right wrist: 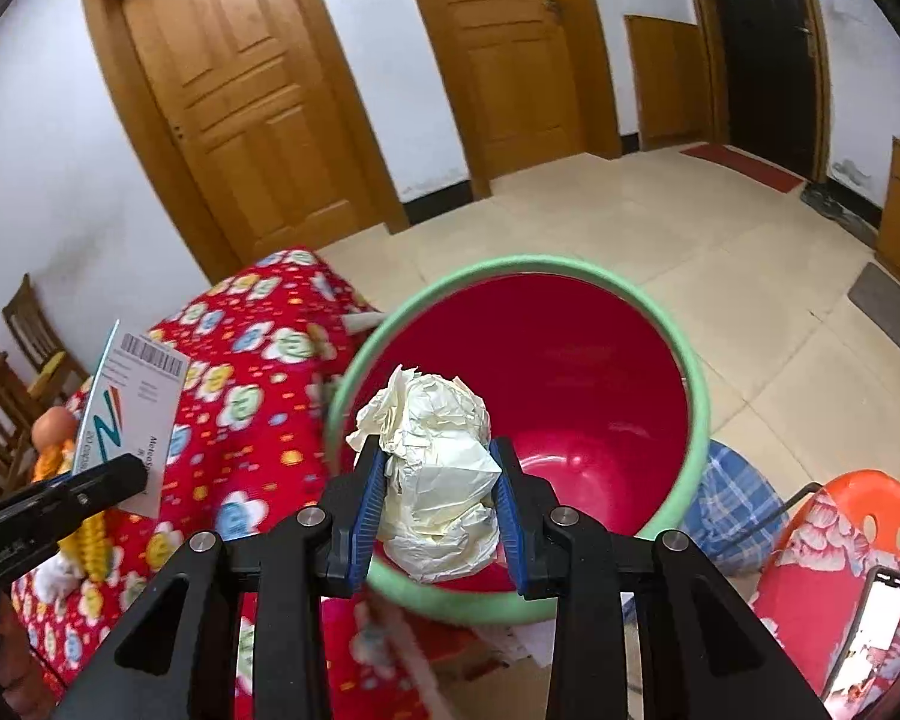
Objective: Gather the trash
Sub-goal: 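Carry the teal box and tissue over the red bin with both tools, then open both tools to drop the teal box and tissue into the bin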
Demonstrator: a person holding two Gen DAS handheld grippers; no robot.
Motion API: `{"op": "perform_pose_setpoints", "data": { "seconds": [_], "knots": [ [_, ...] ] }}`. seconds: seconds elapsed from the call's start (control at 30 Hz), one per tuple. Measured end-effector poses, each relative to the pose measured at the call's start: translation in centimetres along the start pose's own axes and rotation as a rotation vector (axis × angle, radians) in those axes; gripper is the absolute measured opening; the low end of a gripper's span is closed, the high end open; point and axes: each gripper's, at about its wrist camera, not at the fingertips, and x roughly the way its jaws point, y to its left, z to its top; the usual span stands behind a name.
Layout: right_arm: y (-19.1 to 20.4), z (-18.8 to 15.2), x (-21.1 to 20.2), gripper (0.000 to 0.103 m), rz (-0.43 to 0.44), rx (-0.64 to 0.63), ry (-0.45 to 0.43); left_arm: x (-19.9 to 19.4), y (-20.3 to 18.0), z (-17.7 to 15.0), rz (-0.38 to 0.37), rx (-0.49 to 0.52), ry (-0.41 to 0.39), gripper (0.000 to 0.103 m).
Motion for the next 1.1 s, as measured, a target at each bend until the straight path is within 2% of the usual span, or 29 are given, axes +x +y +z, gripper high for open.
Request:
{"op": "perform_pose_setpoints", "data": {
  "seconds": [0.23, 0.47, 0.77, 0.83, 0.9, 1.03, 1.1],
  "knots": [
    [-2.4, 0.4, 1.7, 0.039, -0.034, 0.047, 0.014, 2.5, -2.0, 0.7, -0.025, 0.026, 0.039, 0.018],
    [-3.9, 0.3, 1.8, 0.054, -0.037, 0.073, 0.011, 4.0, -3.7, 1.4, -0.046, 0.055, 0.051, 0.018],
    [-5.0, 0.1, 1.2, 0.059, -0.052, 0.108, 0.001, 5.5, -5.2, 1.8, -0.066, 0.087, 0.054, 0.018],
    [-5.1, 0.1, 1.0, 0.06, -0.056, 0.114, -0.002, 5.6, -5.3, 1.8, -0.072, 0.091, 0.052, 0.025],
    [-5.2, 0.0, 0.8, 0.062, -0.054, 0.119, -0.007, 5.4, -5.2, 1.8, -0.067, 0.083, 0.046, 0.041],
    [-5.2, -0.2, 0.1, 0.063, -0.043, 0.132, -0.021, 5.0, -4.7, 1.9, -0.057, 0.065, 0.033, 0.044],
    [-5.1, -0.2, -0.3, 0.063, -0.039, 0.129, -0.027, 4.6, -4.3, 2.0, -0.049, 0.051, 0.027, 0.05]
  ]
}}
